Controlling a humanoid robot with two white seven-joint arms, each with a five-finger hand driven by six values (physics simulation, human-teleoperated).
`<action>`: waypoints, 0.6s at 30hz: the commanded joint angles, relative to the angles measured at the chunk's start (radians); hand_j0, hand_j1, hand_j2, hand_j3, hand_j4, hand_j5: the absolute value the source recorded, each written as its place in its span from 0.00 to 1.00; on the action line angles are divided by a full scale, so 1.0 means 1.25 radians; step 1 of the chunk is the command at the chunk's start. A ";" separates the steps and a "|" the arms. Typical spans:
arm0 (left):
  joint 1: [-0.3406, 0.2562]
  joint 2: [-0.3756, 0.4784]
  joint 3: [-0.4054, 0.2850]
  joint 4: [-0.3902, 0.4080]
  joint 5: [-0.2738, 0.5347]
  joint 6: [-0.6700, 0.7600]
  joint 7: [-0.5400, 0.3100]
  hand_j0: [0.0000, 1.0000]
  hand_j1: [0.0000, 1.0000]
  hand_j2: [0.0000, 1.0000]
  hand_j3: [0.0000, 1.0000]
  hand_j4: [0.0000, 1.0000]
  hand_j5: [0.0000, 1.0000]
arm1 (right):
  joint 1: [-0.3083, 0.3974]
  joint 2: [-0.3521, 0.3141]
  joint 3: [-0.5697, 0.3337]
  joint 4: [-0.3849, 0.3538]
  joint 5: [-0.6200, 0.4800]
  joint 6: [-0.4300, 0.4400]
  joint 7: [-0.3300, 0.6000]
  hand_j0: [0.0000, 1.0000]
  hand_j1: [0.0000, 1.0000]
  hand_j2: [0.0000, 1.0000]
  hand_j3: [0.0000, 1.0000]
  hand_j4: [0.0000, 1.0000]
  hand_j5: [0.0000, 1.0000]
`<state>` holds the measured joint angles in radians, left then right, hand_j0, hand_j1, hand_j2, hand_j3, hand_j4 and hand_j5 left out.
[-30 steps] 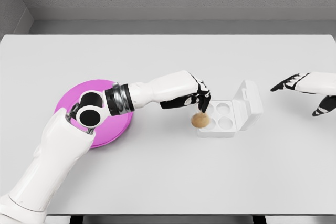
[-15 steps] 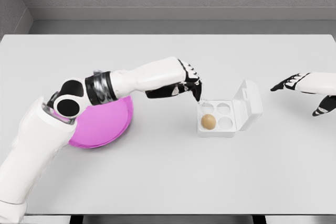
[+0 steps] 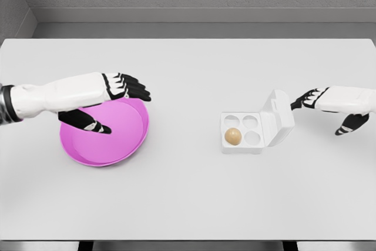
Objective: Pack egg into the box and close the box lid
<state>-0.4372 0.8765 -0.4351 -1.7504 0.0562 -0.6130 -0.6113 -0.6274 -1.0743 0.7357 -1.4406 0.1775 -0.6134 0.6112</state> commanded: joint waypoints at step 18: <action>-0.004 0.003 0.004 0.038 0.003 0.002 0.000 1.00 1.00 1.00 1.00 1.00 1.00 | -0.042 0.095 0.035 -0.134 -0.006 0.002 0.000 1.00 1.00 1.00 1.00 1.00 1.00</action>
<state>-0.4418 0.8804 -0.4300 -1.7065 0.0524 -0.6138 -0.6113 -0.7071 -0.9810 0.7665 -1.6064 0.1730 -0.6131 0.6112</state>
